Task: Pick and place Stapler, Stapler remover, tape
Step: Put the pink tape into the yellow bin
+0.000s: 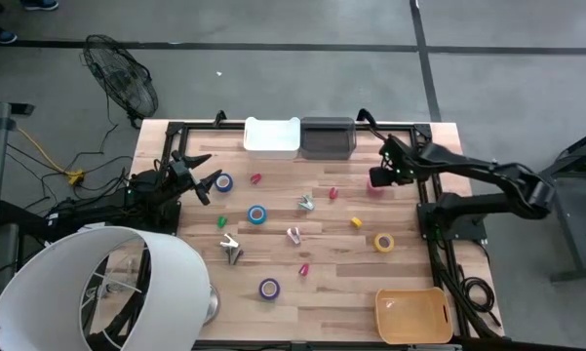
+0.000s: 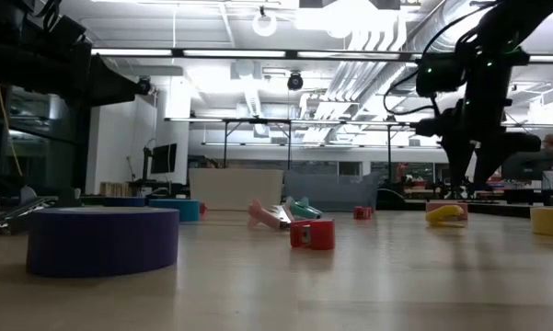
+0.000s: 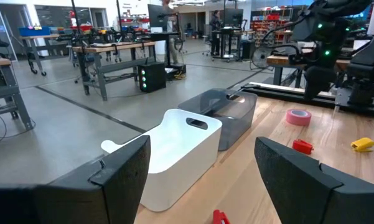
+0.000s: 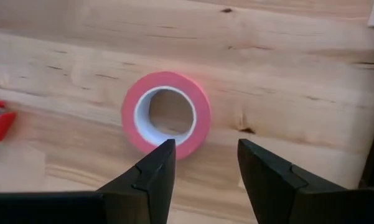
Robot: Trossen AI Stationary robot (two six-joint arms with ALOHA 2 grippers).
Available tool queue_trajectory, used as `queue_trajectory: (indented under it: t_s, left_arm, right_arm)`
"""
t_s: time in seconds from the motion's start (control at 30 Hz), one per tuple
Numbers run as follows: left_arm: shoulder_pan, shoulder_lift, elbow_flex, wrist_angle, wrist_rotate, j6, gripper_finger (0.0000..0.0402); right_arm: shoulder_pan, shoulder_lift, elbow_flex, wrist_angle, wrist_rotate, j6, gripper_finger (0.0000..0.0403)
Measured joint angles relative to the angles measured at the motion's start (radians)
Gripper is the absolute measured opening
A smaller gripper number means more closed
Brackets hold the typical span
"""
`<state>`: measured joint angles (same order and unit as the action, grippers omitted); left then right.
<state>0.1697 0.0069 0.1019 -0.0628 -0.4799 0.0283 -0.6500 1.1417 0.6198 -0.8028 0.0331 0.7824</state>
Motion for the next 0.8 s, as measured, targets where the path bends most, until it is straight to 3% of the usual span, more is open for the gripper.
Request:
queue_trajectory:
  t_s: [0.8]
  left_arm:
    - [0.000, 0.000, 0.000, 0.000, 0.000, 0.000, 0.0285]
  right_arm:
    - [-0.019, 0.269, 0.008, 0.122, -0.074, -0.006, 0.0165]
